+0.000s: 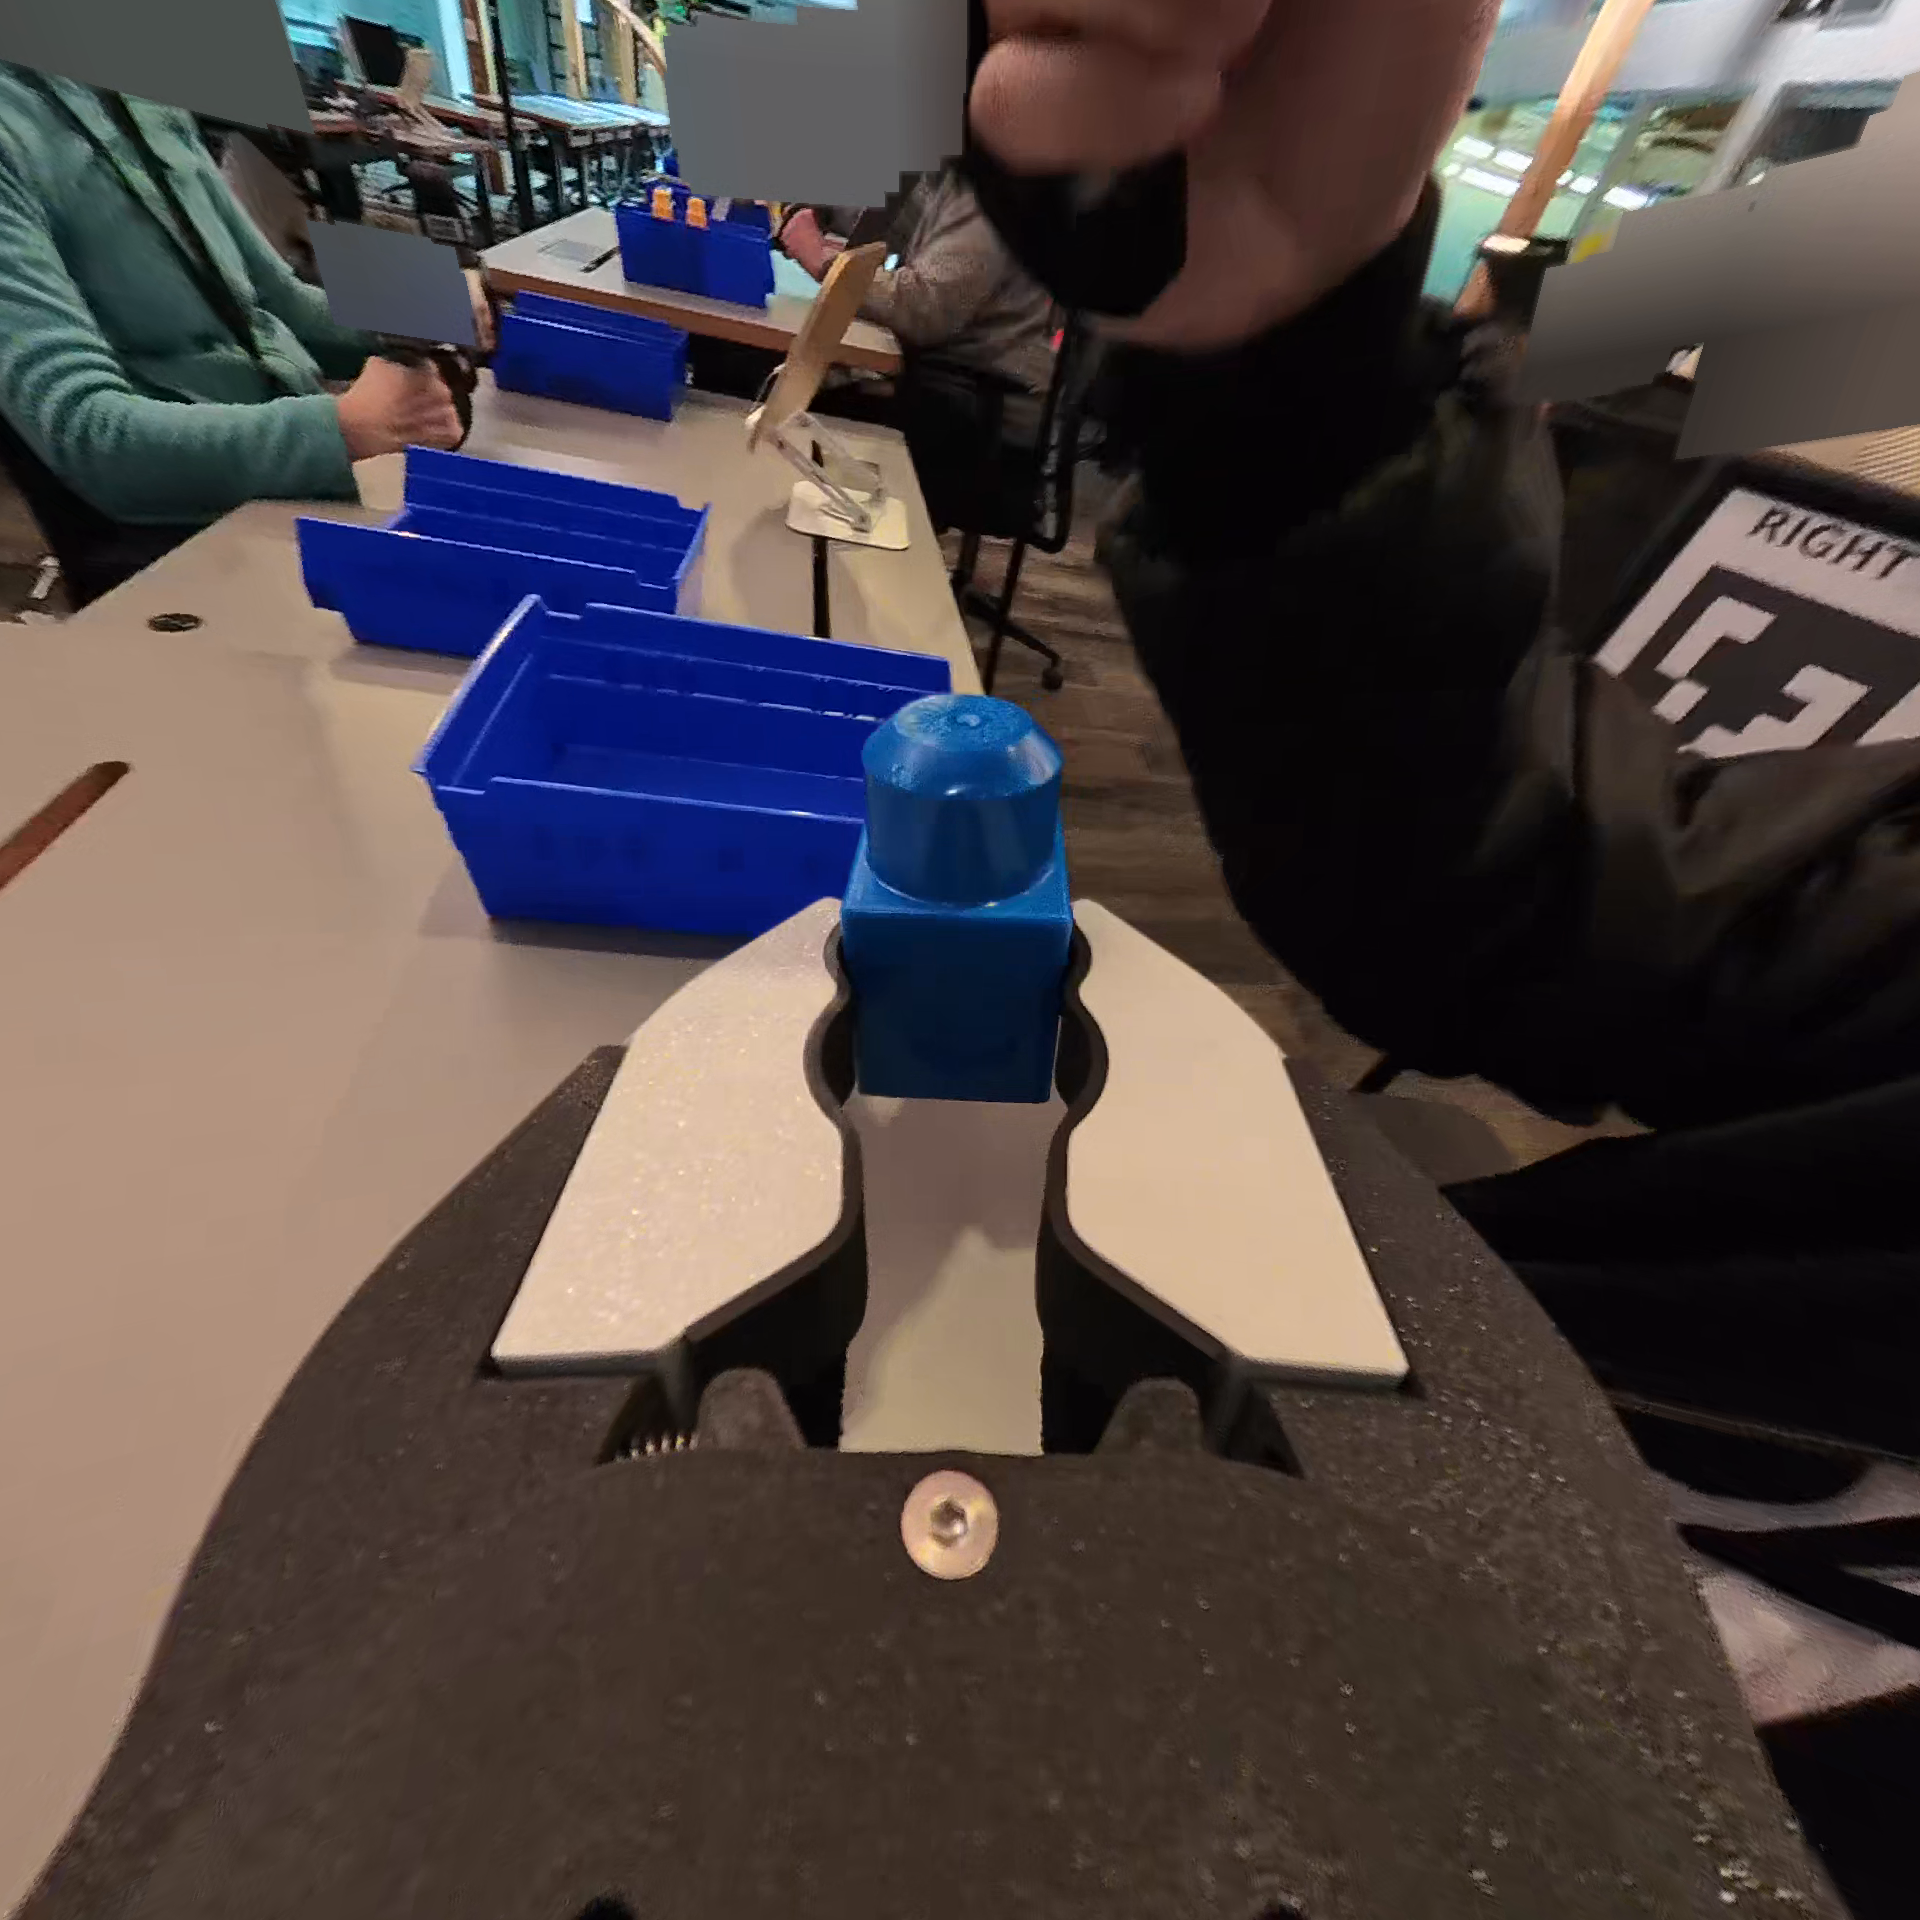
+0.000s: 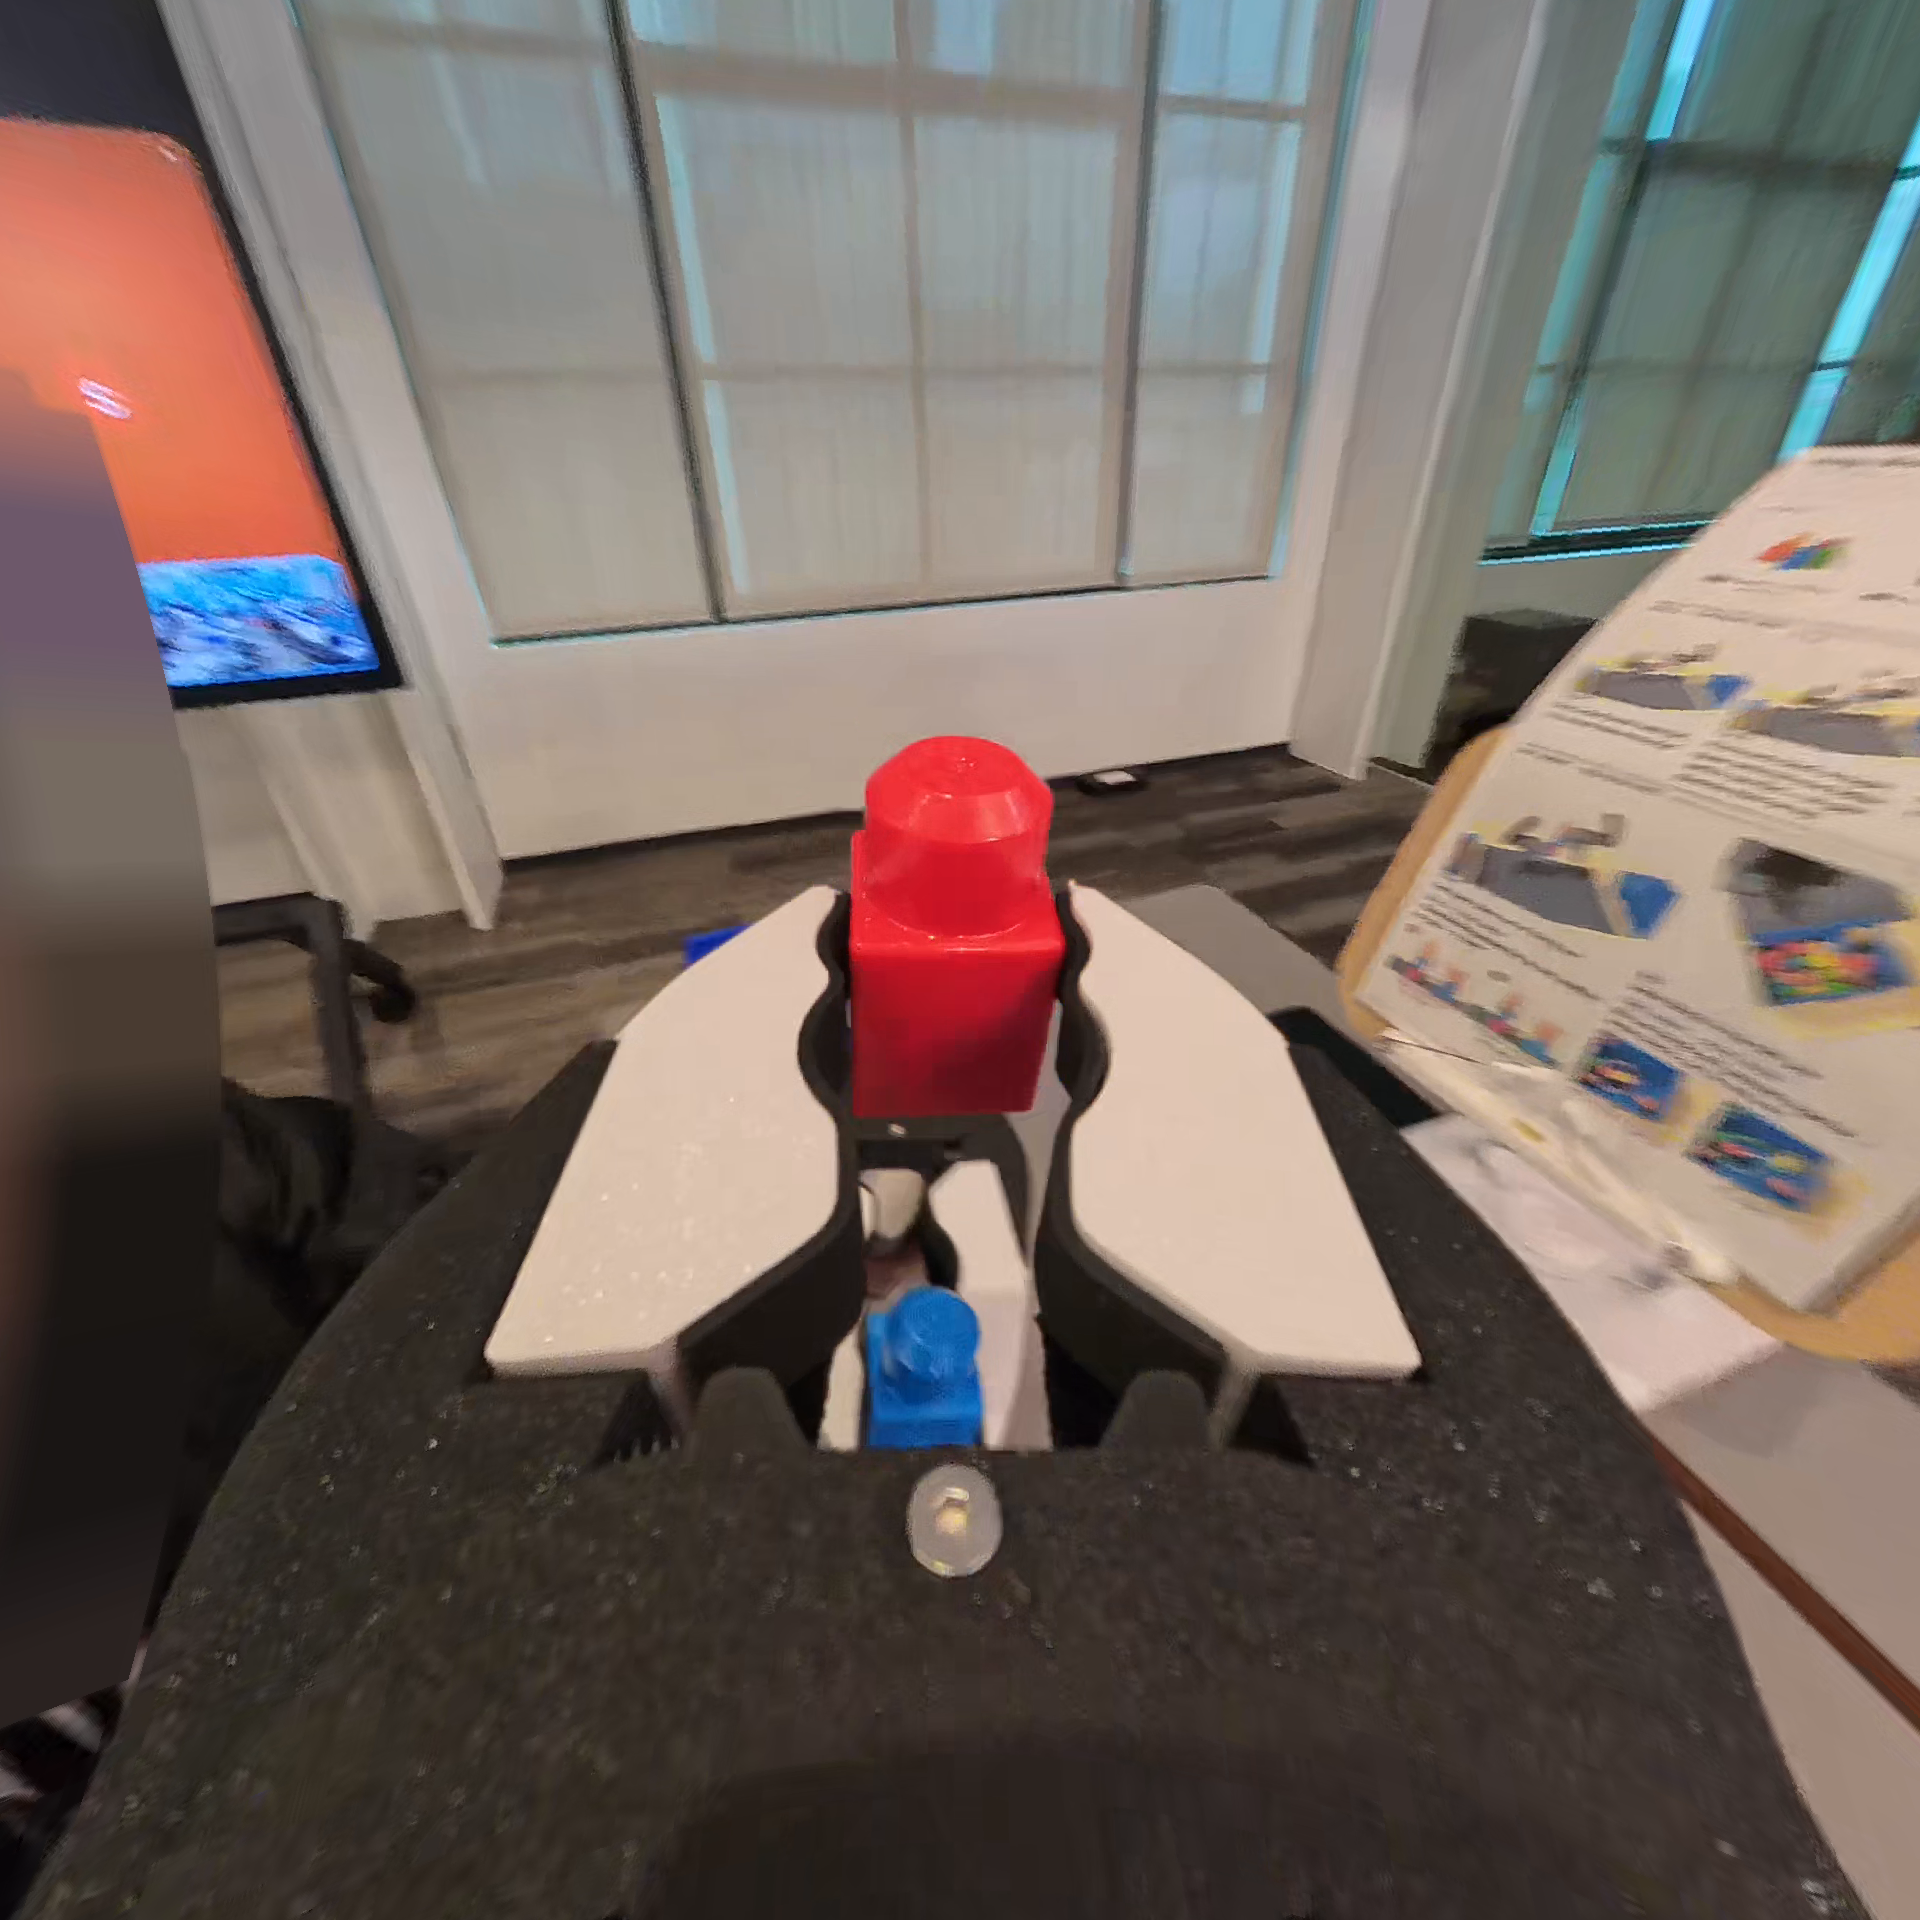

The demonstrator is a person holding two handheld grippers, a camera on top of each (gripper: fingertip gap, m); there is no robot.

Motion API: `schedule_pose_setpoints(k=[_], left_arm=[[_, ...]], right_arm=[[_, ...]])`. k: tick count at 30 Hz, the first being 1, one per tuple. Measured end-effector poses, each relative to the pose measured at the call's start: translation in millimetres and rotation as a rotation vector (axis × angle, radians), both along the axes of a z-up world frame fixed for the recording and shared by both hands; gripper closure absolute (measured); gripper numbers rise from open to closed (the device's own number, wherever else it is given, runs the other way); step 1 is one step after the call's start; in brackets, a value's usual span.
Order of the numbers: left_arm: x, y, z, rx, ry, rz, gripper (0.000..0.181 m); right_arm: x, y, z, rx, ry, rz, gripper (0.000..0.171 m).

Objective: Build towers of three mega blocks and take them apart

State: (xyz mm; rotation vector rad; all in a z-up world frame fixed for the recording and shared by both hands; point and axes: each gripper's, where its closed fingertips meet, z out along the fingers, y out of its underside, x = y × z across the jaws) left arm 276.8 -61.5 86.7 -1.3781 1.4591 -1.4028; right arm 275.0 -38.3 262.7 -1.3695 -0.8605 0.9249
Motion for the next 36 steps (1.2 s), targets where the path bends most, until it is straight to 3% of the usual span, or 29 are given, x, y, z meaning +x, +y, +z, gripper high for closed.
schedule_pose_setpoints(k=[3,5,6,8,10,12,15,19,36], left_arm=[[-9,3,2,0.035,0.012,0.021,0.146],[-17,2,9,0.033,-0.004,0.021,0.146],[-21,2,13,0.029,-0.014,0.026,0.146],[-27,-1,19,0.036,-0.028,0.026,0.146],[-30,-4,21,0.051,-0.021,0.026,0.146],[-31,-7,20,0.064,-0.011,0.029,0.146],[-28,-11,20,0.079,-0.002,0.033,0.146],[-20,-16,15,0.1,0.023,0.032,0.146],[-10,-9,2,0.091,0.071,0.042,0.146]], right_arm=[[63,24,-27,-0.063,-0.236,-0.305,0.135],[161,48,-86,-0.229,-0.559,-0.675,0.135],[211,48,-124,-0.4,-0.667,-0.777,0.135],[282,40,-207,-0.792,-0.72,-0.852,0.134],[323,27,-284,-1.061,-0.763,-0.855,0.135],[349,21,-343,-1.204,-0.825,-0.888,0.134],[356,38,-395,-1.258,-0.794,-0.89,0.134],[359,59,-421,-1.283,-0.838,-0.894,0.134],[366,85,-424,-1.259,-0.887,-0.873,0.133]])
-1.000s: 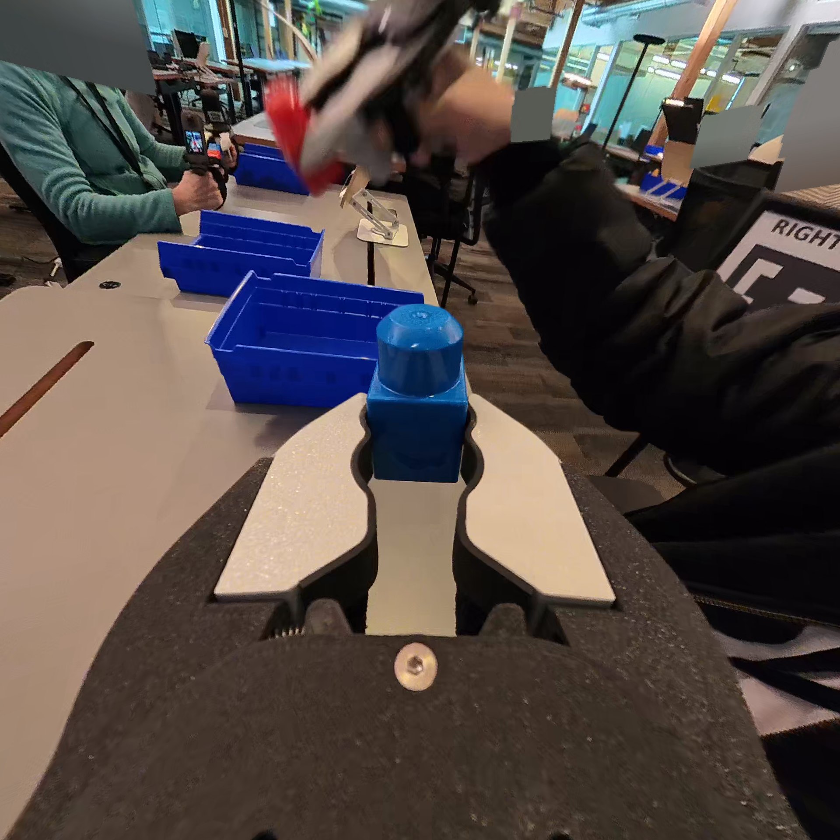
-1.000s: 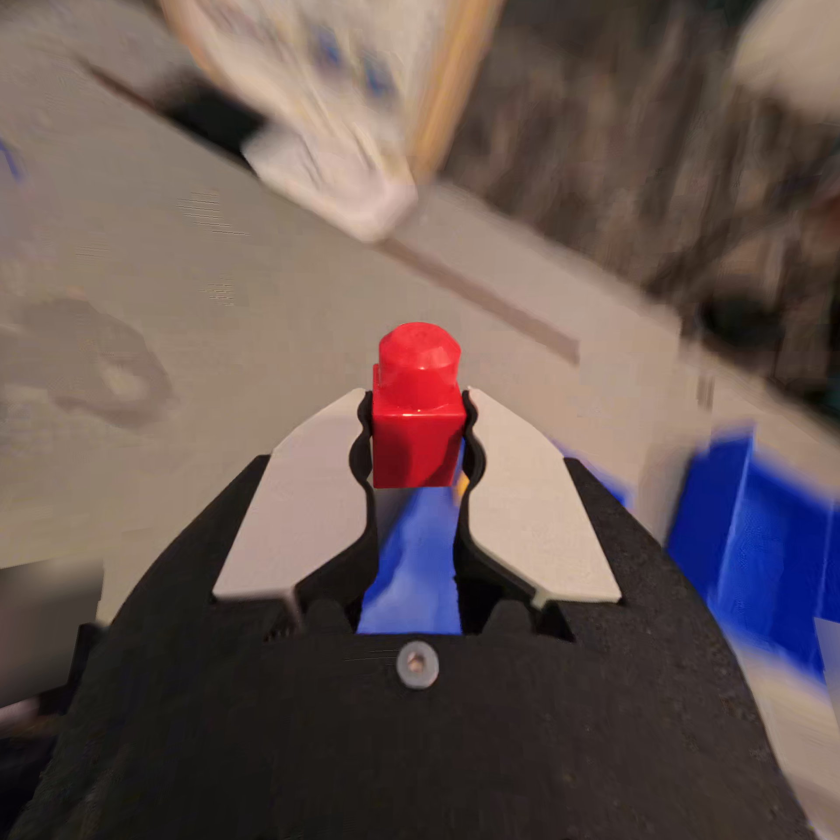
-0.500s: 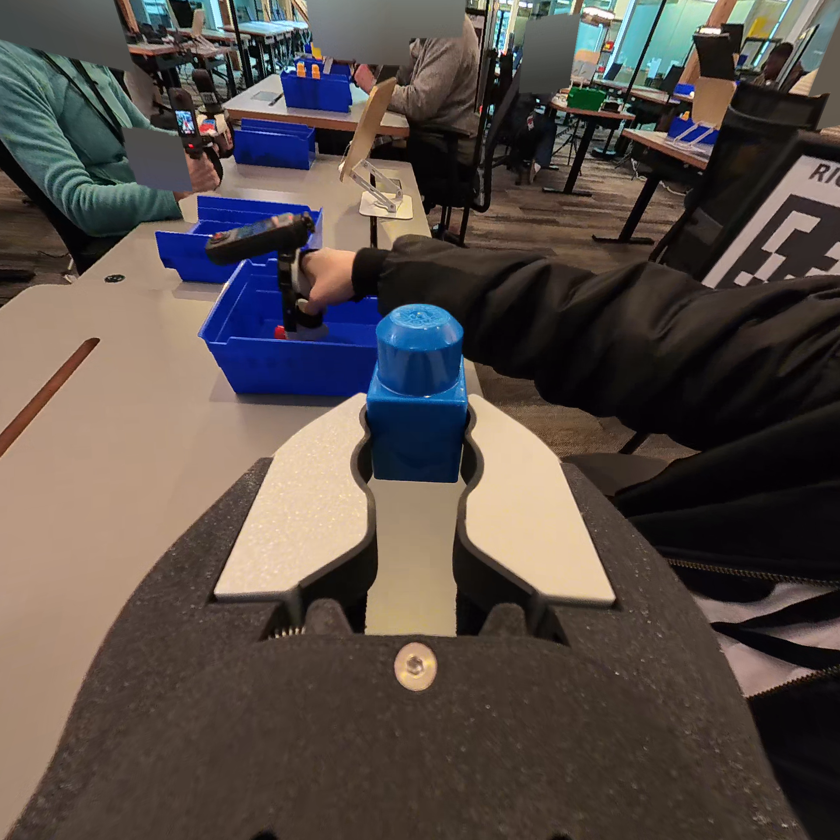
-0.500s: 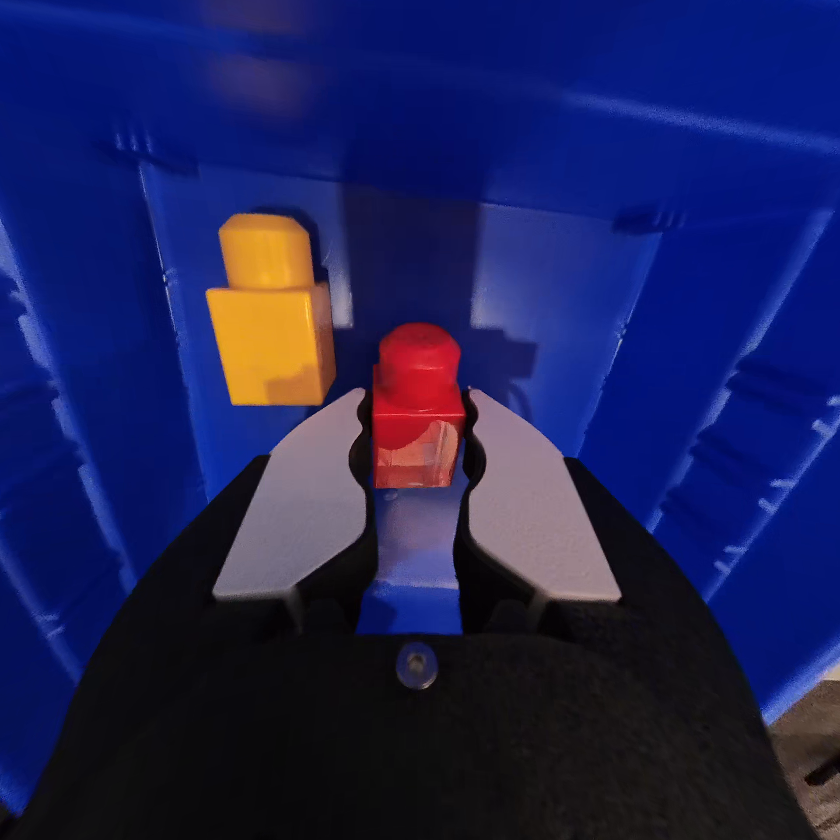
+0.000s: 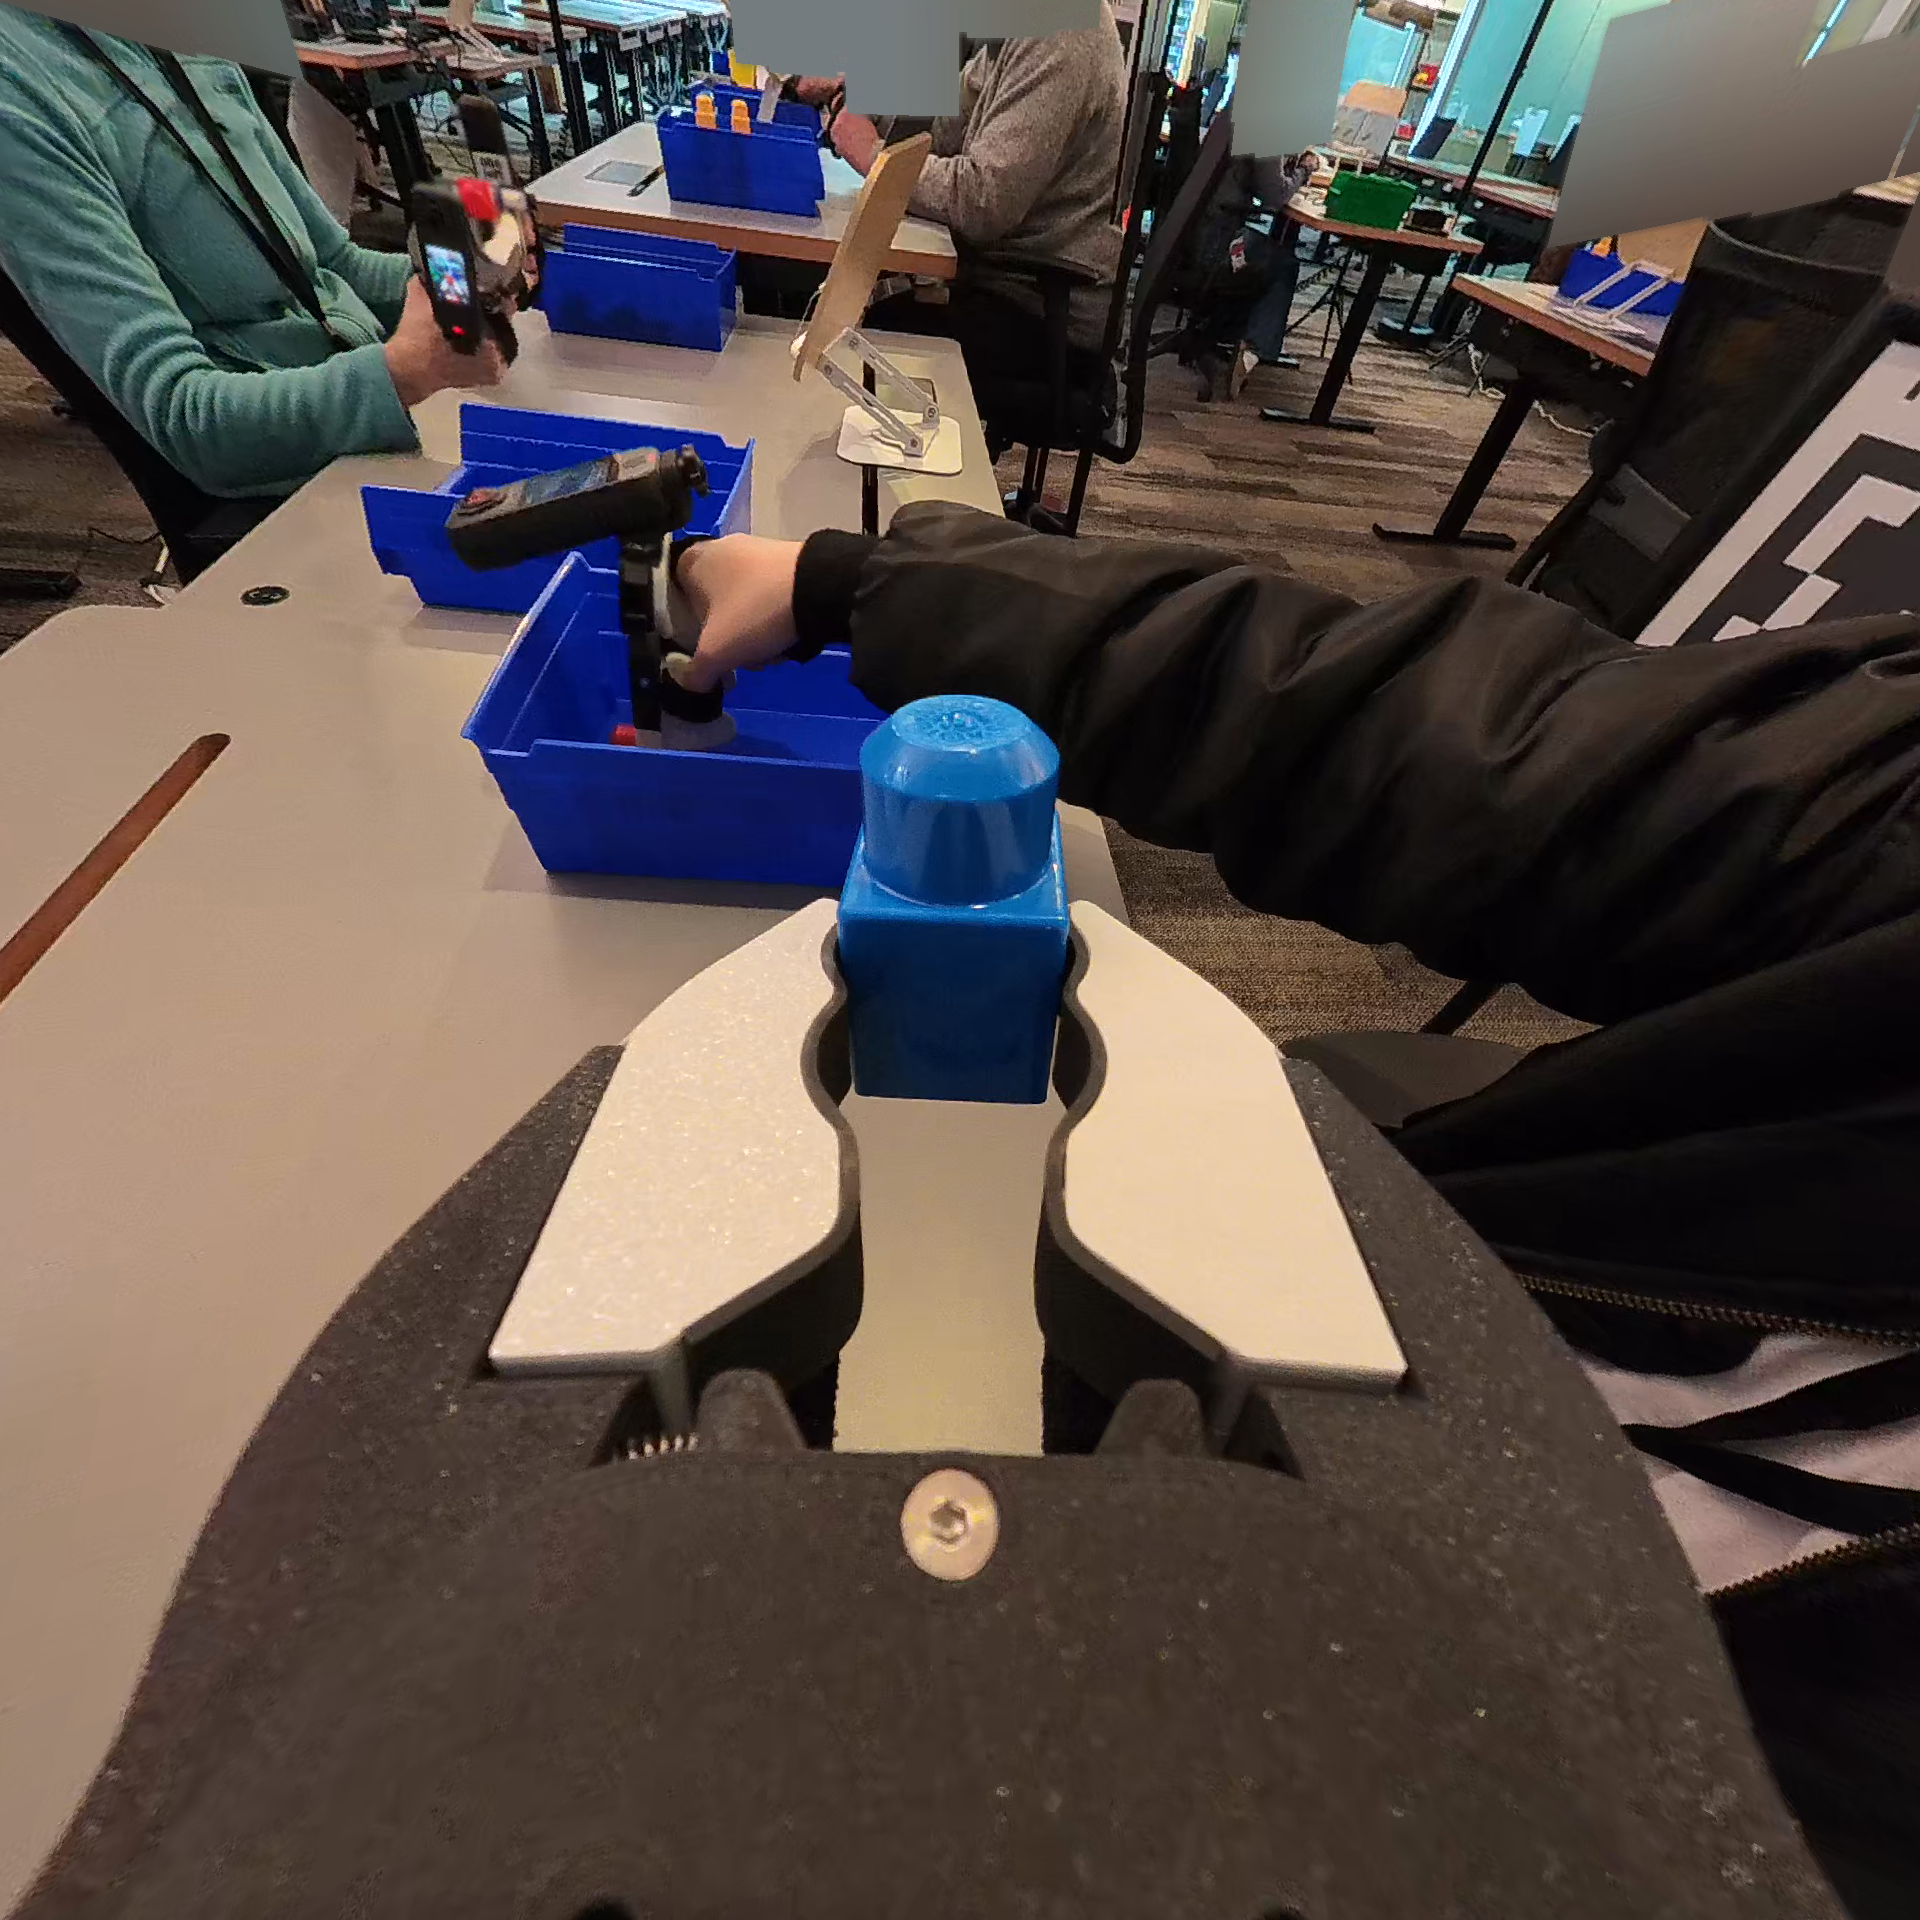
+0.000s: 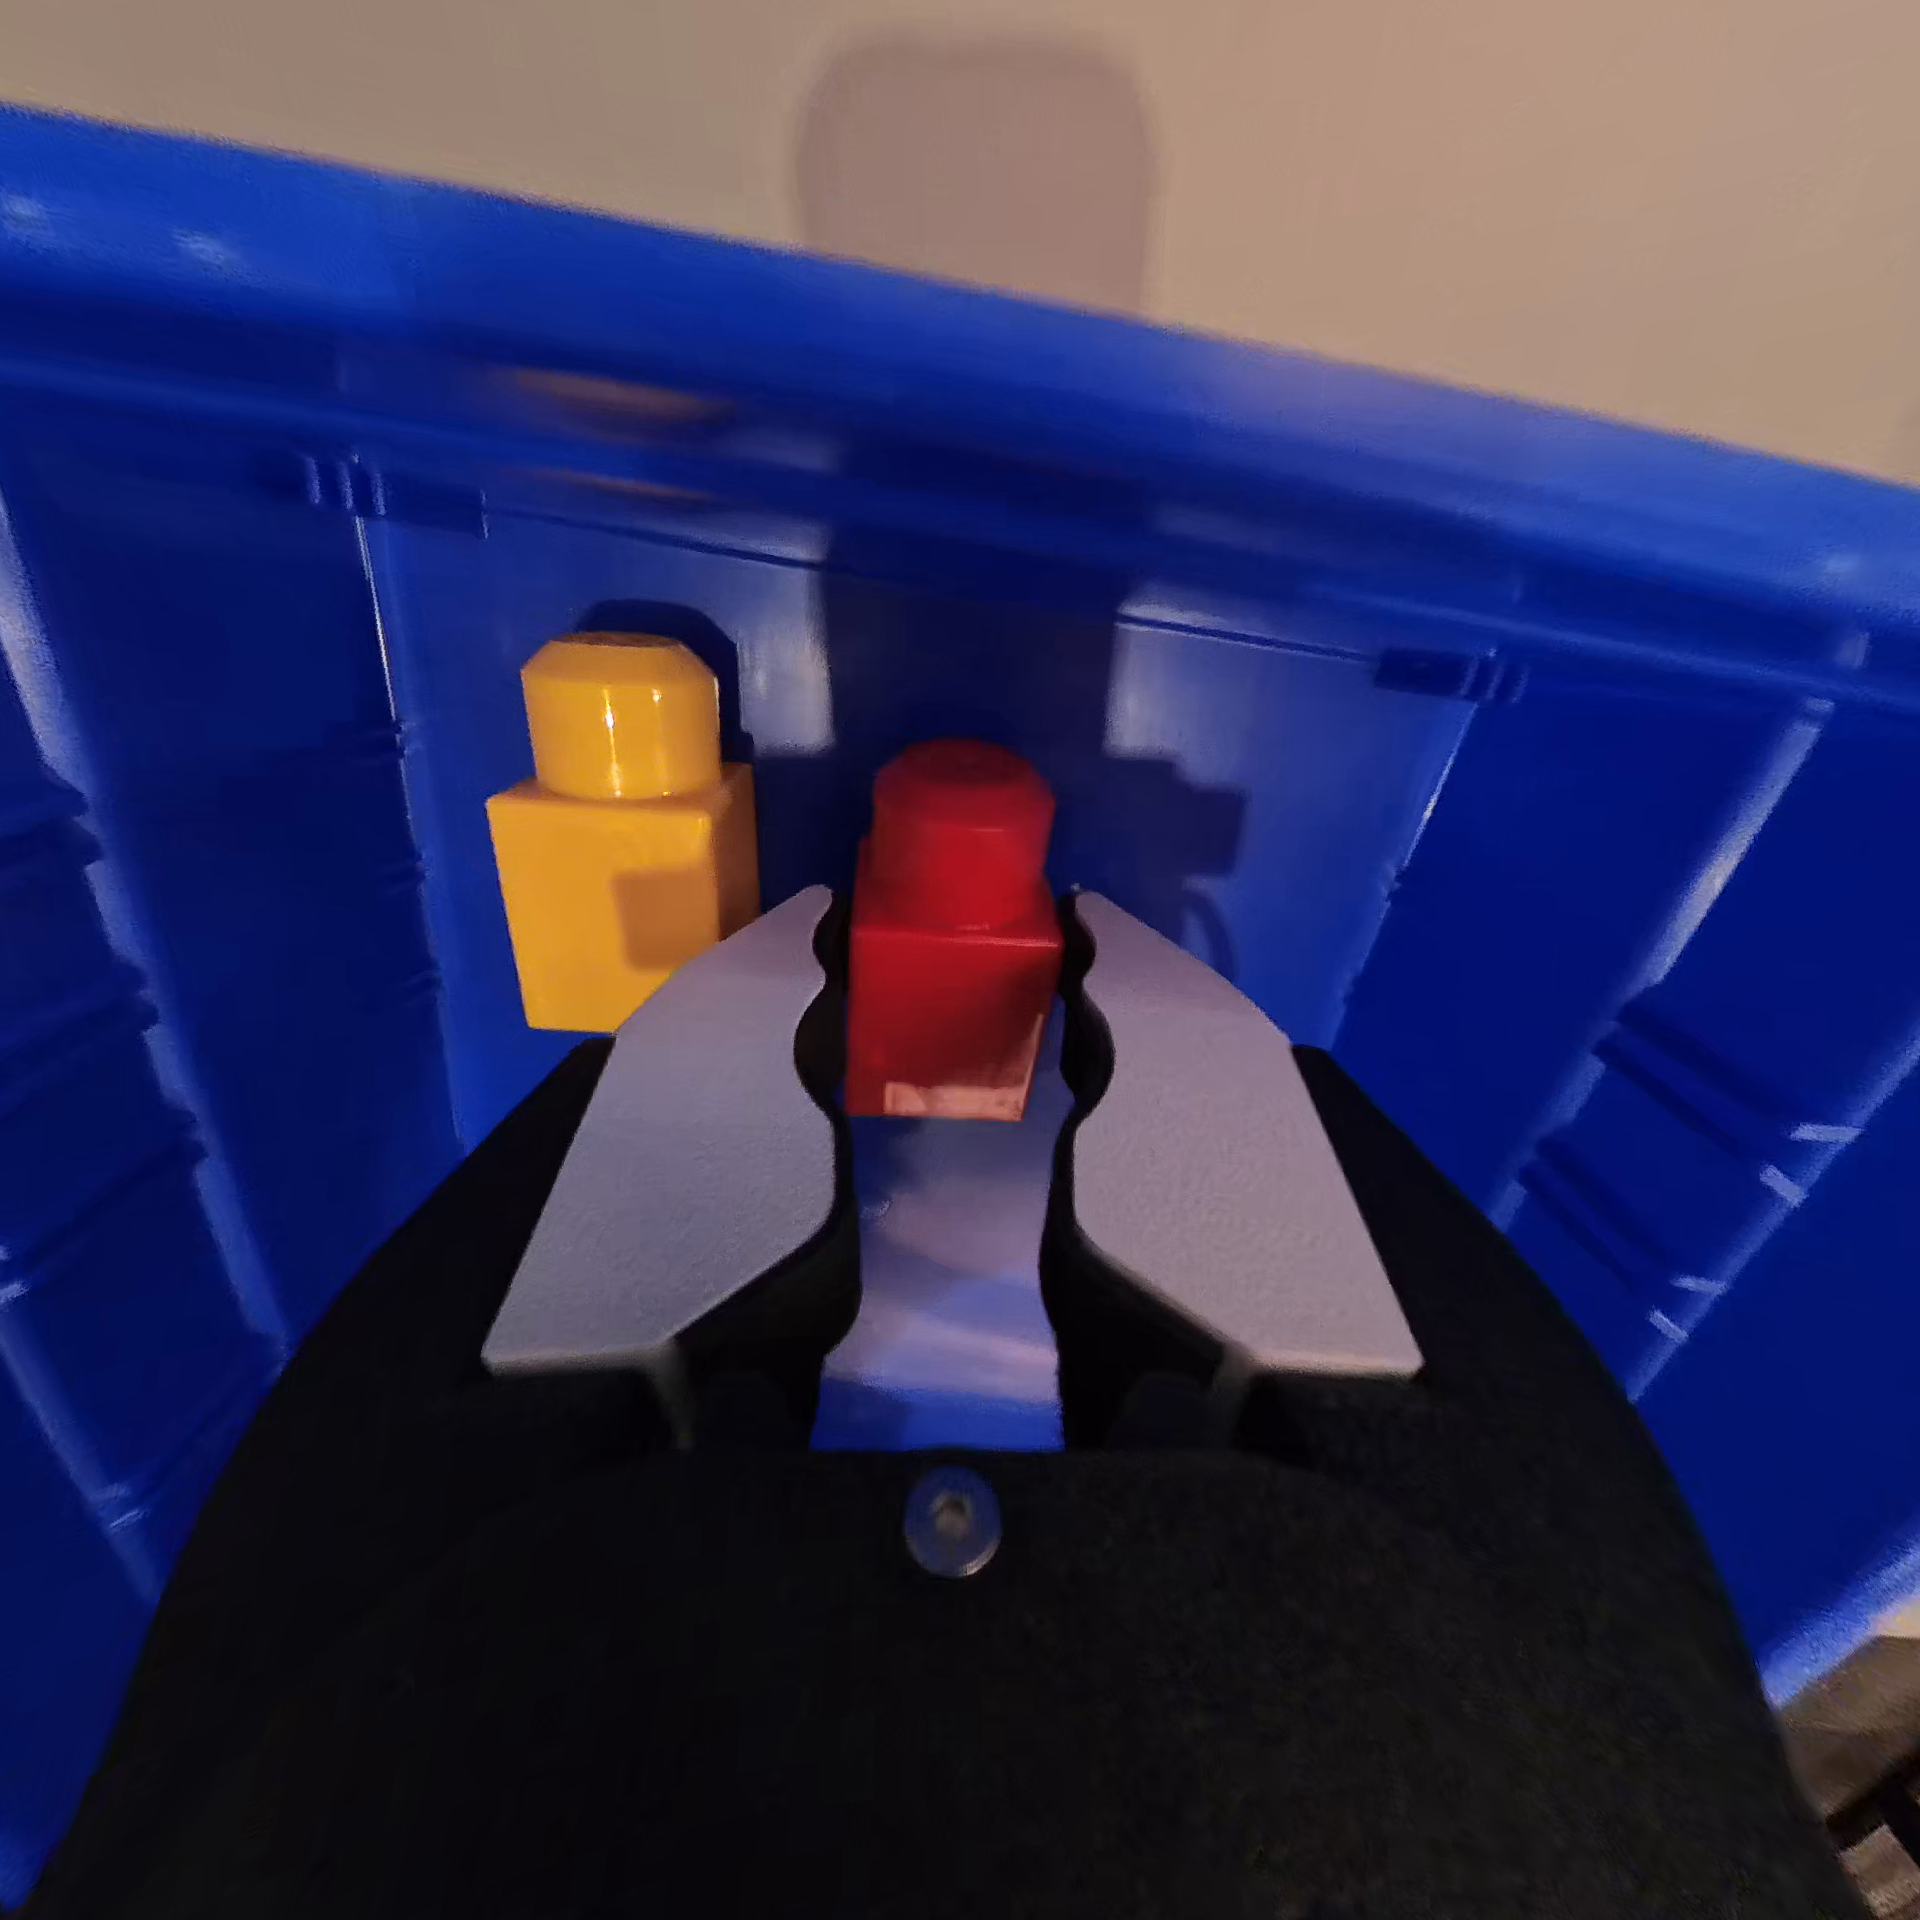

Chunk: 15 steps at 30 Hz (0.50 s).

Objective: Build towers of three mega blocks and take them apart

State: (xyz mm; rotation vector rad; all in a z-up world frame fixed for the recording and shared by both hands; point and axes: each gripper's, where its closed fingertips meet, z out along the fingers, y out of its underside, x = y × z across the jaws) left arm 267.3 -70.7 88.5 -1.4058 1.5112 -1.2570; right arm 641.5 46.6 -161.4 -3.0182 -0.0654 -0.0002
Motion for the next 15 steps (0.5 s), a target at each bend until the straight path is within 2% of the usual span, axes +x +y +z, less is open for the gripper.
schedule_pose_setpoints(k=[2,5,9,12,15], left_arm=[[0,0,0,-0.004,-0.001,-0.002,0.146],[-2,1,2,-0.007,-0.012,-0.004,0.146],[-5,4,6,-0.014,-0.04,-0.009,0.146],[-5,4,4,-0.03,-0.045,-0.028,0.146],[-5,-1,5,-0.151,-0.065,-0.102,0.146]], right_arm=[[3,2,7,0.035,-0.019,0.006,0.123],[4,-1,34,0.099,-0.047,0.033,0.12],[-9,-8,105,0.315,-0.121,0.102,0.122],[-77,-14,172,0.599,-0.019,0.294,0.121],[-194,-46,231,0.898,0.19,0.704,0.119]])
